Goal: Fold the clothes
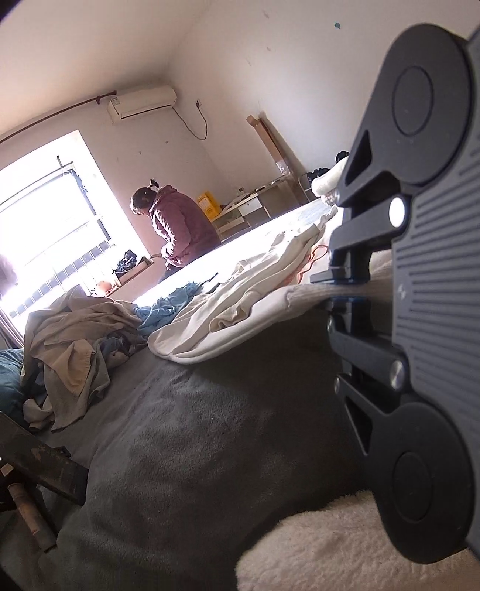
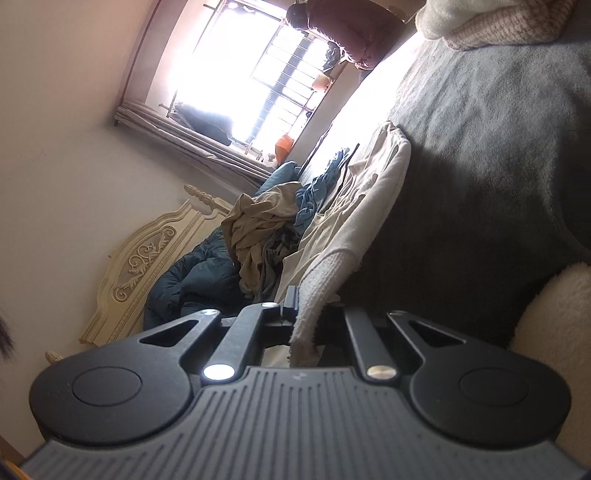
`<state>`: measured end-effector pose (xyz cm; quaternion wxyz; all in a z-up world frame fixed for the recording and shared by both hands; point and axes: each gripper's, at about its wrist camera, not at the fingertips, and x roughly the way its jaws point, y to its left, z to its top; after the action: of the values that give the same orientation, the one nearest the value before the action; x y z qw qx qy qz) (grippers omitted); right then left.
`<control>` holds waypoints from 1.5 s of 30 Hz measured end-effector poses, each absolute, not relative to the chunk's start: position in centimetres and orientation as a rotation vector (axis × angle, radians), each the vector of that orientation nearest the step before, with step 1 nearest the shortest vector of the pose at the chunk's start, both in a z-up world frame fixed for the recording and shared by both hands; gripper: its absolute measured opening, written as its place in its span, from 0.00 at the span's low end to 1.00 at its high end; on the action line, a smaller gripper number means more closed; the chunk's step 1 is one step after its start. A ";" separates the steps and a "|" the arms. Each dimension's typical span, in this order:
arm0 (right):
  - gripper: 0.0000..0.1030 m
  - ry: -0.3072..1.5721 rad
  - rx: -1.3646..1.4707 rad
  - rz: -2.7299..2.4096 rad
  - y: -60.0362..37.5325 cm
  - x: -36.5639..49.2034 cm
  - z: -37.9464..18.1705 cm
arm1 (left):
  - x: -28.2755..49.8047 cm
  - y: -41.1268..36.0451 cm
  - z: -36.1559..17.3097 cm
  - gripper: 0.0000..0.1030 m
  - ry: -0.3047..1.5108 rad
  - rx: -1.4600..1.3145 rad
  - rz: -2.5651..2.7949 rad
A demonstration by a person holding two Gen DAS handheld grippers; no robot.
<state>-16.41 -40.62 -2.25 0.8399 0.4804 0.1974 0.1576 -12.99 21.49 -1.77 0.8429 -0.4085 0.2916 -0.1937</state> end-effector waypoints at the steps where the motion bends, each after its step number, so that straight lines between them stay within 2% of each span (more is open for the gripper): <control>1: 0.03 0.420 1.020 0.331 -40.4 -17.0 -2.2 | -13.3 21.6 -1.7 0.06 0.619 -0.864 -0.406; 7: 0.03 0.439 1.092 0.310 -40.5 -17.6 -3.8 | -11.9 21.7 -1.8 0.06 0.672 -0.869 -0.424; 14: 0.03 0.387 1.081 0.355 -41.5 -12.8 -1.8 | -4.0 21.6 -0.4 0.07 0.626 -0.933 -0.466; 27: 0.03 0.361 1.108 0.387 -44.1 7.1 0.4 | 14.0 20.4 1.0 0.07 0.580 -0.991 -0.472; 34: 0.03 0.415 1.180 0.324 -46.0 17.9 -3.4 | 26.0 19.0 -2.1 0.09 0.661 -1.000 -0.447; 36: 0.07 0.437 1.246 0.305 -46.9 20.9 -5.6 | 29.5 19.0 -5.2 0.14 0.711 -1.058 -0.437; 37: 0.08 0.465 1.337 0.292 -47.6 22.4 -7.8 | 30.7 19.1 -6.8 0.22 0.737 -1.110 -0.430; 38: 0.10 0.501 1.429 0.276 -48.1 23.5 -10.0 | 31.7 19.3 -8.4 0.24 0.763 -1.181 -0.422; 40: 0.12 0.536 1.547 0.254 -48.9 25.0 -13.2 | 33.2 19.7 -11.3 0.24 0.793 -1.308 -0.417; 42: 0.13 0.524 1.597 0.281 -49.2 25.6 -14.6 | 33.6 19.6 -11.8 0.26 0.760 -1.334 -0.444; 43: 0.16 0.507 1.611 0.306 -49.3 25.8 -14.8 | 33.8 19.5 -11.9 0.30 0.744 -1.336 -0.456; 44: 0.27 0.482 1.616 0.326 -49.5 26.0 -14.7 | 34.0 19.4 -11.9 0.35 0.730 -1.338 -0.465; 45: 0.32 0.456 1.621 0.346 -49.7 26.2 -14.6 | 34.2 19.3 -11.9 0.38 0.718 -1.339 -0.472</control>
<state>26.15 -49.66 -14.65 0.6527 0.7144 0.2011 0.1524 34.24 19.32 -11.86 0.7000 -0.6011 0.3223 -0.2118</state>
